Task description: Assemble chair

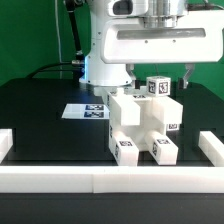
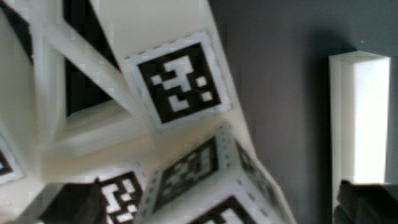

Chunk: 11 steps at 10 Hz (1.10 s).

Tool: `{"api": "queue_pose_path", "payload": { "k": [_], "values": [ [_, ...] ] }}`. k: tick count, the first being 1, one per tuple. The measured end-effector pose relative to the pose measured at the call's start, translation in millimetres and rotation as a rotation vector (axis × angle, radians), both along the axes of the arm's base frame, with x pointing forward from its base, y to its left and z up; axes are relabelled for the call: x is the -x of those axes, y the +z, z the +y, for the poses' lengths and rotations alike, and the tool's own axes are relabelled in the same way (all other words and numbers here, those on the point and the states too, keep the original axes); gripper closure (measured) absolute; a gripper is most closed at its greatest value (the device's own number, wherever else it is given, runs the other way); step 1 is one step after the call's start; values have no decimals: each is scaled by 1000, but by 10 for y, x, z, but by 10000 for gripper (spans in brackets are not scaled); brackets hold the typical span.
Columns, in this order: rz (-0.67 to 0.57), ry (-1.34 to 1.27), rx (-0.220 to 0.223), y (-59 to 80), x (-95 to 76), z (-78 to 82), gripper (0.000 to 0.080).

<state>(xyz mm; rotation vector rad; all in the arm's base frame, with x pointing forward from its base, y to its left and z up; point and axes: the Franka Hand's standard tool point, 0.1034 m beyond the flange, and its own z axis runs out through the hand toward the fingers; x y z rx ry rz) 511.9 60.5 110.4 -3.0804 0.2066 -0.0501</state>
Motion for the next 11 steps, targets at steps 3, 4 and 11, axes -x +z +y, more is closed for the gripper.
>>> {"api": "queue_pose_path", "payload": {
  "k": [3, 4, 11],
  "values": [
    [-12, 238, 11, 0, 0, -4, 151],
    [-12, 247, 11, 0, 0, -5, 179],
    [-2, 42, 0, -1, 0, -3, 518]
  ]
}}
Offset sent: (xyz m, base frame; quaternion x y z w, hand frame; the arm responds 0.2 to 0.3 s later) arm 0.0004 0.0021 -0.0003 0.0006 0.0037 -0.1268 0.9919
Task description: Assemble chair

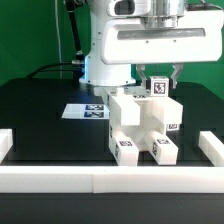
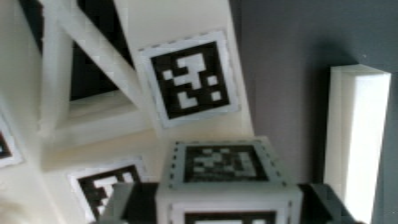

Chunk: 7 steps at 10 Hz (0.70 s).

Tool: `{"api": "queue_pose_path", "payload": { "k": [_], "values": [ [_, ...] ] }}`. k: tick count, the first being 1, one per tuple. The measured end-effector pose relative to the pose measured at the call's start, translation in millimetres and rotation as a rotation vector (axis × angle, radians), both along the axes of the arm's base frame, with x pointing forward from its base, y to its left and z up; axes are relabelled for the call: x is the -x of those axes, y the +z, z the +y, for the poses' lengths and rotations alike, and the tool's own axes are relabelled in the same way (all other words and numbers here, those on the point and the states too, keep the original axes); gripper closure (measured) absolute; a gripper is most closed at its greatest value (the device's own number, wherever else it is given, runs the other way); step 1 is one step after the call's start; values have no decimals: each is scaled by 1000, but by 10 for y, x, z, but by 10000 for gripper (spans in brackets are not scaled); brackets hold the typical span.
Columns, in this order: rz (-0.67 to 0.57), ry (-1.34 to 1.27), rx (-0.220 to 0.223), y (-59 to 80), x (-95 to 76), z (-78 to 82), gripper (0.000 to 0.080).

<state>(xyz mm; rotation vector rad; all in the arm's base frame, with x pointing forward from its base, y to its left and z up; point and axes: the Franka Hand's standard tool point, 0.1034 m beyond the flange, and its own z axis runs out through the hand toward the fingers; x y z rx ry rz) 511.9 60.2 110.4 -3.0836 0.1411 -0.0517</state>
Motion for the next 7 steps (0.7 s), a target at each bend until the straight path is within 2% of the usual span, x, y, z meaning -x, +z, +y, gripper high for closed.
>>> {"api": "queue_pose_path", "payload": {
  "k": [3, 7],
  "values": [
    [16, -306, -12, -1, 1, 5, 518],
    [32, -585, -24, -2, 2, 13, 518]
  ]
}}
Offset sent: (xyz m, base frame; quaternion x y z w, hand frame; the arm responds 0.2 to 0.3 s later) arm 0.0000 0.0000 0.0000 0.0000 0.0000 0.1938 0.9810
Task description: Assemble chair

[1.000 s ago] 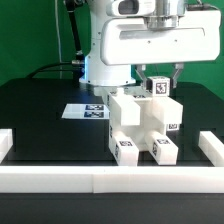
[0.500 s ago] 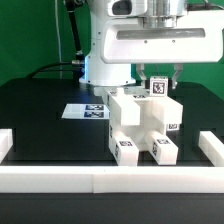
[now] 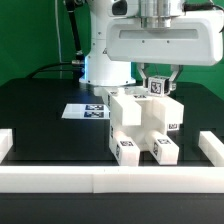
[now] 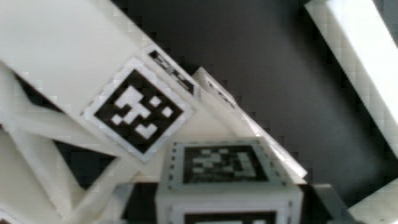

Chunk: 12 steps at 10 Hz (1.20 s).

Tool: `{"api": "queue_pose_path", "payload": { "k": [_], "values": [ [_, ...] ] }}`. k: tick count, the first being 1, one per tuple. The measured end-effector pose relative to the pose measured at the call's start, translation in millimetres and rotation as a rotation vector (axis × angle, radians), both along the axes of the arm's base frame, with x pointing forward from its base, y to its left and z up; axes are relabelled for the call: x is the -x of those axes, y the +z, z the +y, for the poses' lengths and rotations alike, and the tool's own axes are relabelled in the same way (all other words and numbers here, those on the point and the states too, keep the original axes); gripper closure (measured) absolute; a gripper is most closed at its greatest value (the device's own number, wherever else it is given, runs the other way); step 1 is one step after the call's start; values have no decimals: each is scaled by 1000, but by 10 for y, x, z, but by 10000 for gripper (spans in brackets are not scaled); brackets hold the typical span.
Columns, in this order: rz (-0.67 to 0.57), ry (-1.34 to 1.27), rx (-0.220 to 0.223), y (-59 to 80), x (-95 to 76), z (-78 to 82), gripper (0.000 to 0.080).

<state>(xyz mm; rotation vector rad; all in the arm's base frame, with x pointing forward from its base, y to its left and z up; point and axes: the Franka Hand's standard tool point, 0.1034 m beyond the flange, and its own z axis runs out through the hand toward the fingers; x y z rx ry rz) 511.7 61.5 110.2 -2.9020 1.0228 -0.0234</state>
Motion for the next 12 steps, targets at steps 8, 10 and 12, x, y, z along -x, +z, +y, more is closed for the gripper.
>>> {"api": "queue_pose_path", "payload": {
  "k": [8, 10, 12],
  "values": [
    [33, -519, -34, -7, 8, 49, 518],
    [32, -509, -34, -7, 8, 49, 410],
    [39, -474, -31, -14, 25, 68, 188]
  ]
}}
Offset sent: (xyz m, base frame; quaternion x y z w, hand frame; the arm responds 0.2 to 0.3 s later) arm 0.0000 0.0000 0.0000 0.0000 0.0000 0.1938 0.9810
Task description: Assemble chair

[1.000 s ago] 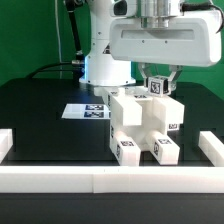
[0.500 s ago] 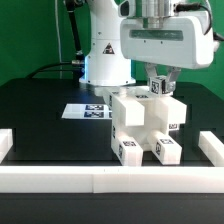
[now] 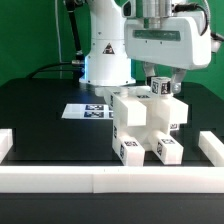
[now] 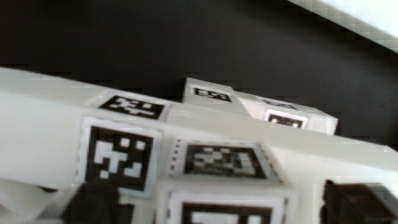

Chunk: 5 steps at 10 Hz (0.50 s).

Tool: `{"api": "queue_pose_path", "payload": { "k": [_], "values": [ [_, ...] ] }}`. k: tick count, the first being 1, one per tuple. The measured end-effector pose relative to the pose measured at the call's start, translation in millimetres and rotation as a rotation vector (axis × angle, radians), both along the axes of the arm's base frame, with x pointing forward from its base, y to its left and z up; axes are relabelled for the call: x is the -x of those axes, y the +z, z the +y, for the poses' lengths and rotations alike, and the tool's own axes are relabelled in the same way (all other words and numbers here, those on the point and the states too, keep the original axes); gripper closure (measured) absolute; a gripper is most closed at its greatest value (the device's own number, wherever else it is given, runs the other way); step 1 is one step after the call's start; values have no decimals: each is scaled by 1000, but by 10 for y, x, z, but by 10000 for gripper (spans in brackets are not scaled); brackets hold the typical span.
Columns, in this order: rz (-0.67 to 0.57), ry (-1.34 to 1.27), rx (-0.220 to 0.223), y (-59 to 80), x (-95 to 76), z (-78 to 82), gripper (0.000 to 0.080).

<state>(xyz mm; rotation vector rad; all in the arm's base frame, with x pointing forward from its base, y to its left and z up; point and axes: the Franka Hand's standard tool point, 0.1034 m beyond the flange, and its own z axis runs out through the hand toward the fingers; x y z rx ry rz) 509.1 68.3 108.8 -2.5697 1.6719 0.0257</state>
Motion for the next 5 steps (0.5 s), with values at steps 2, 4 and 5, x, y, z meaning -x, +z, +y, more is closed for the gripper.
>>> {"api": "queue_pose_path", "payload": {
  "k": [2, 4, 5],
  "values": [
    [-9, 145, 6, -4, 7, 24, 157],
    [-19, 281, 9, -3, 8, 38, 152],
    [-30, 422, 13, 0, 4, 35, 150]
  ]
}}
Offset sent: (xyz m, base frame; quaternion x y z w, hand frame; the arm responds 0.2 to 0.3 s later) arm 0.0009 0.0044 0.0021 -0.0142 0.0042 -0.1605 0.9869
